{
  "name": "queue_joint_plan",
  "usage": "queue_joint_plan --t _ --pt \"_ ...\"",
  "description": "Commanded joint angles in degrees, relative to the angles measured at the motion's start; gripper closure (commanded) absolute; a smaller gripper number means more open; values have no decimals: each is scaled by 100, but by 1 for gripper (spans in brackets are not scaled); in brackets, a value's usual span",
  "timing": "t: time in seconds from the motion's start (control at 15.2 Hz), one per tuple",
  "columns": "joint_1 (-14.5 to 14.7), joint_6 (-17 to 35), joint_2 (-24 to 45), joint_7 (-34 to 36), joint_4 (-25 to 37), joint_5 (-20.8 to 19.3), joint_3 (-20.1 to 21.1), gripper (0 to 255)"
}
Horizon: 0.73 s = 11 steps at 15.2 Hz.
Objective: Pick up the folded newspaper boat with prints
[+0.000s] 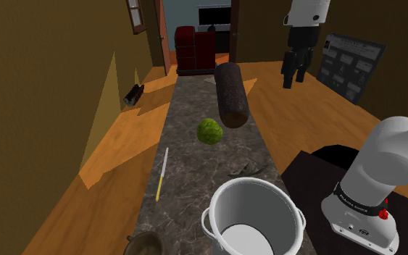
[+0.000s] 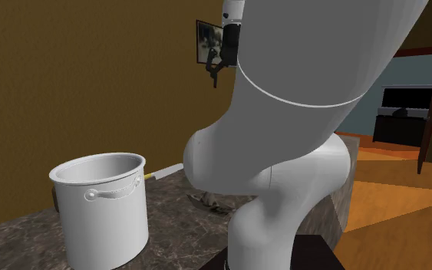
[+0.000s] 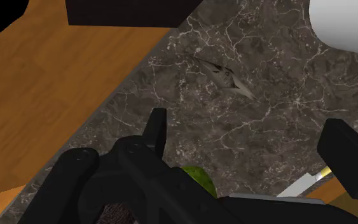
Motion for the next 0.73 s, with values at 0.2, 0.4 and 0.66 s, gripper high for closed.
queue_joint_plan --t 0.2,0.4,0.66 --pt "169 614 22 -357 -544 -58 81 0" --pt "338 1254 115 -699 -1040 -111 162 0" --pt "559 2155 360 -1132 -1621 -183 274 0"
